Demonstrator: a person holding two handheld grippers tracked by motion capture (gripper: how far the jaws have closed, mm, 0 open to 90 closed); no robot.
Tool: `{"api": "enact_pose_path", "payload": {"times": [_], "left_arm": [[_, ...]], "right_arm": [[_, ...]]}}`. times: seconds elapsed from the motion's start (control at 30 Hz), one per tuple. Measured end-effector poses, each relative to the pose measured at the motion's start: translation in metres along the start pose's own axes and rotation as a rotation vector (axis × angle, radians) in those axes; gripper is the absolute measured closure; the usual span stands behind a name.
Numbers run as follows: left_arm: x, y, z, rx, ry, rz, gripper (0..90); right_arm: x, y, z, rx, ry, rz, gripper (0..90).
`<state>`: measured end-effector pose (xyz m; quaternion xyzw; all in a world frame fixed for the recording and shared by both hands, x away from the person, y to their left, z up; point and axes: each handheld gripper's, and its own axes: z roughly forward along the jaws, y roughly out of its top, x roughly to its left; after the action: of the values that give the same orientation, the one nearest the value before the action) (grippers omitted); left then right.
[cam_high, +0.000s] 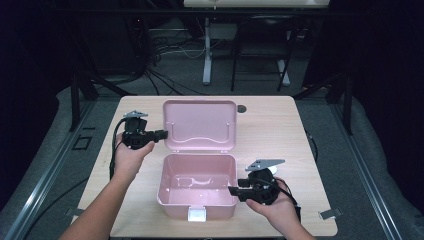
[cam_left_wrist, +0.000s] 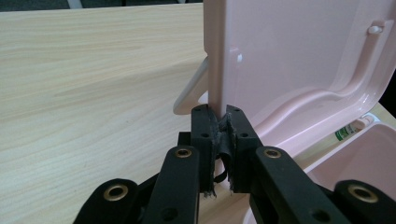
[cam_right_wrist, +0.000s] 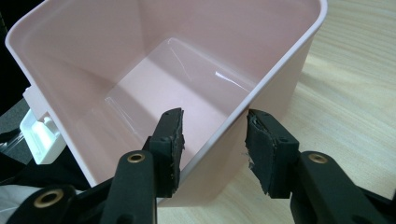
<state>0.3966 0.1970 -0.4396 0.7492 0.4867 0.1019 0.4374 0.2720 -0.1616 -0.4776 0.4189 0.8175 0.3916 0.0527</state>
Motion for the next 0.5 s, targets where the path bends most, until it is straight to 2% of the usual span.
{"api": "enact_pose_path", "payload": {"times": [0.5], "left_arm": [[0.0062,0.0016,0.0064,0.027,-0.012,-0.076,84.7]], "right_arm": [[0.0005,-0.0007,0.0001,-0.004,-0.001,-0.002,56.8]]}}
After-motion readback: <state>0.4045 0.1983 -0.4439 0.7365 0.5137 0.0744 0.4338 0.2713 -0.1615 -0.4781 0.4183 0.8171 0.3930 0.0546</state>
